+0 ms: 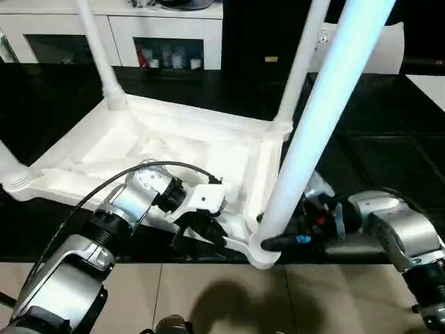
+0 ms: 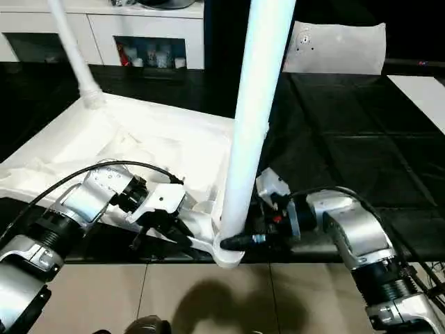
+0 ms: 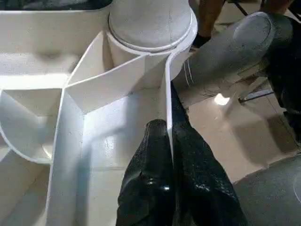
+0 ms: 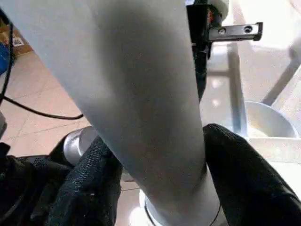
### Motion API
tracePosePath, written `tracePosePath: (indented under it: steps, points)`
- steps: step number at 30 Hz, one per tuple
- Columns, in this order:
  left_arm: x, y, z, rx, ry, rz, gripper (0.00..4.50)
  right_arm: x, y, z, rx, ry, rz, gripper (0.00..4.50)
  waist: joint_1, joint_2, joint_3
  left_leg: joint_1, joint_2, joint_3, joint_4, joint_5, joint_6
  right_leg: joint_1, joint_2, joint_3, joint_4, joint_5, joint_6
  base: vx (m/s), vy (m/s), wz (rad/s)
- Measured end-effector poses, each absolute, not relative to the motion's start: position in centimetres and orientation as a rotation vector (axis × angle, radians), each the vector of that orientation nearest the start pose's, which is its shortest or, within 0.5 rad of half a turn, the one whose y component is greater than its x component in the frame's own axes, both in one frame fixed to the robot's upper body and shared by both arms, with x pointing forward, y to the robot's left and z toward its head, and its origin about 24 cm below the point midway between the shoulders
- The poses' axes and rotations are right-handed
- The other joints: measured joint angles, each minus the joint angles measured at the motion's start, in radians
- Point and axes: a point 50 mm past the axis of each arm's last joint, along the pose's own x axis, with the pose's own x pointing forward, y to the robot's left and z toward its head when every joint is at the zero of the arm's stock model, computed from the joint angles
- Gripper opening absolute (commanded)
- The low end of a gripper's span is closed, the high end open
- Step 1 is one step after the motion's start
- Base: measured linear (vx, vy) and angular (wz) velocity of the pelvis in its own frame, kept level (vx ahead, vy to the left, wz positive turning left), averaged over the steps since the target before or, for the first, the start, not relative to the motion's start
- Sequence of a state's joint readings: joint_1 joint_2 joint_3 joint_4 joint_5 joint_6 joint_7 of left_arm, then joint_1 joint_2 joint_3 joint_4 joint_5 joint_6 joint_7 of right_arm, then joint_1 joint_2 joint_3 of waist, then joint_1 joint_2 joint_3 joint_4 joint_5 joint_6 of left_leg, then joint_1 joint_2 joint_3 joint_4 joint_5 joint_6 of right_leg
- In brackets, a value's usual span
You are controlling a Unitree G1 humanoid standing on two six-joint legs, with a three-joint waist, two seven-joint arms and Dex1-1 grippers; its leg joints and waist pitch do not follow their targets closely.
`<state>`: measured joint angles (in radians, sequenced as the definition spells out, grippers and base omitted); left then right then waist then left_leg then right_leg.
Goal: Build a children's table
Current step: Rotate leg to tighten
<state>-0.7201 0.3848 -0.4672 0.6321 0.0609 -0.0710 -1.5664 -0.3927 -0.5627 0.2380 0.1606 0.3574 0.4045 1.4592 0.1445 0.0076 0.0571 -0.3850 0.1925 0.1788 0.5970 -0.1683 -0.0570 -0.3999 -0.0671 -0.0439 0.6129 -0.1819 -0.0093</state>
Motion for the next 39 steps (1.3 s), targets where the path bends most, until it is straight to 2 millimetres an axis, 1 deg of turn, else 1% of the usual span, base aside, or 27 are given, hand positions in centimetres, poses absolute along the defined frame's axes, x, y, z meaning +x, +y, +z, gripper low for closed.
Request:
tracePosePath:
  steps: [1, 4, 10, 15, 18, 19, 20, 22, 23, 26, 30, 33, 35, 37, 38, 39]
  points:
    - [30.8, 10.9, 6.9, 0.654, 0.490, -1.827, 0.00, 26.7, -16.0, 8.1, -0.051, 0.437, 1.586, 2.40, 0.000, 0.000, 0.000, 0.000, 0.000, 0.000, 0.000, 0.000, 0.000, 0.000, 0.000, 0.000, 0.000, 0.000, 0.000, 0.000, 0.000, 0.00]
    - [30.8, 10.9, 6.9, 0.655, 0.489, -1.828, 0.00, 26.7, -16.0, 8.1, -0.053, 0.436, 1.586, 2.19, 0.000, 0.000, 0.000, 0.000, 0.000, 0.000, 0.000, 0.000, 0.000, 0.000, 0.000, 0.000, 0.000, 0.000, 0.000, 0.000, 0.000, 0.00]
    - [30.8, 10.7, 7.0, 0.649, 0.481, -1.830, 0.00, 26.8, -16.0, 8.2, -0.039, 0.429, 1.573, 2.11, 0.000, 0.000, 0.000, 0.000, 0.000, 0.000, 0.001, 0.000, 0.000, 0.000, 0.000, 0.000, 0.001, 0.000, 0.000, 0.000, 0.000, 0.00]
    - [31.6, 10.9, 7.4, 0.621, 0.491, -1.752, 0.00, 27.2, -15.9, 8.0, 0.039, 0.369, 1.461, 2.10, -0.003, 0.001, 0.000, 0.002, 0.000, 0.000, 0.002, 0.002, 0.001, 0.000, -0.001, 0.000, 0.004, 0.000, 0.000, 0.000, 0.000, 0.00]
    - [32.5, 10.8, 7.4, 0.588, 0.495, -1.636, 0.00, 27.9, -16.0, 7.8, 0.065, 0.327, 1.313, 2.06, -0.011, 0.001, -0.001, 0.002, 0.000, 0.000, 0.002, 0.004, -0.001, 0.000, 0.000, 0.000, 0.004, 0.001, 0.001, 0.000, 0.000, 0.00]
    - [32.8, 10.8, 7.1, 0.563, 0.499, -1.575, 0.00, 28.3, -15.9, 7.6, 0.067, 0.315, 1.237, 2.06, -0.019, 0.001, -0.001, 0.003, 0.000, 0.000, 0.002, 0.004, -0.001, 0.000, 0.000, 0.000, 0.004, 0.001, 0.001, 0.000, 0.000, 0.00]
    - [33.2, 10.5, 7.0, 0.551, 0.501, -1.514, 0.00, 28.7, -15.7, 7.2, 0.075, 0.304, 1.153, 2.04, -0.033, 0.001, 0.000, 0.001, 0.000, 0.000, 0.002, 0.005, -0.002, -0.001, 0.000, 0.000, 0.004, 0.002, 0.002, 0.000, 0.000, 0.00]
    - [33.8, 9.8, 6.8, 0.523, 0.505, -1.426, 0.00, 29.4, -15.7, 6.9, 0.081, 0.285, 1.016, 2.01, -0.055, 0.001, -0.001, 0.000, -0.001, 0.000, 0.002, 0.005, -0.002, -0.001, -0.001, 0.001, 0.002, 0.003, 0.001, 0.000, 0.000, 0.00]
    - [34.0, 9.1, 6.6, 0.502, 0.499, -1.377, 0.00, 29.9, -15.7, 6.8, 0.087, 0.277, 0.930, 2.01, -0.065, 0.001, -0.001, 0.000, -0.001, 0.000, 0.001, 0.004, -0.001, -0.002, -0.001, 0.001, 0.001, 0.003, 0.001, 0.000, 0.000, 0.00]
    - [34.5, 8.0, 6.4, 0.439, 0.489, -1.275, 0.00, 30.9, -15.5, 6.9, 0.089, 0.266, 0.772, 1.99, -0.084, 0.001, -0.001, 0.000, 0.000, 0.000, -0.002, 0.004, 0.000, -0.003, 0.000, 0.000, 0.000, 0.003, 0.001, 0.000, 0.000, 0.00]
    - [35.1, 6.3, 6.2, 0.388, 0.483, -1.141, 0.00, 32.1, -14.7, 6.9, 0.110, 0.252, 0.552, 1.98, -0.085, 0.002, -0.001, 0.001, 0.001, 0.000, -0.004, 0.004, -0.001, -0.003, 0.002, 0.000, 0.000, 0.003, 0.001, 0.000, 0.000, 0.00]
    - [35.3, 5.4, 6.1, 0.377, 0.477, -1.089, 0.00, 32.6, -14.3, 7.0, 0.119, 0.254, 0.449, 1.98, -0.086, 0.002, -0.001, 0.001, 0.000, 0.000, -0.004, 0.004, -0.001, -0.002, 0.001, 0.000, -0.002, 0.003, 0.001, 0.000, 0.000, 0.00]
    - [35.3, 5.2, 6.0, 0.372, 0.474, -1.079, 0.00, 32.7, -14.1, 7.0, 0.119, 0.248, 0.420, 2.68, -0.086, 0.002, -0.001, 0.000, -0.001, 0.000, -0.004, 0.004, -0.001, -0.002, 0.000, 0.000, -0.002, 0.003, 0.001, 0.000, 0.000, 0.00]
    - [35.3, 5.2, 6.1, 0.378, 0.471, -1.076, 0.00, 32.7, -13.9, 6.9, 0.124, 0.241, 0.407, 2.68, -0.087, 0.002, -0.001, 0.000, -0.002, 0.000, -0.004, 0.004, -0.001, -0.002, 0.000, 0.000, -0.002, 0.003, 0.001, 0.000, 0.000, 0.00]
    - [35.4, 5.2, 6.1, 0.380, 0.471, -1.076, 0.00, 32.7, -13.7, 6.9, 0.130, 0.237, 0.403, 2.76, -0.088, 0.003, -0.001, 0.000, -0.002, 0.000, -0.004, 0.004, -0.001, -0.002, 0.000, 0.000, -0.002, 0.003, 0.001, 0.000, 0.000, 0.00]
    - [35.4, 5.2, 6.1, 0.383, 0.470, -1.076, 0.00, 32.7, -13.6, 6.9, 0.132, 0.235, 0.400, 2.94, -0.088, 0.003, -0.001, 0.000, -0.002, 0.000, -0.004, 0.004, -0.001, -0.002, 0.000, 0.000, -0.002, 0.003, 0.001, 0.000, 0.000, 0.00]
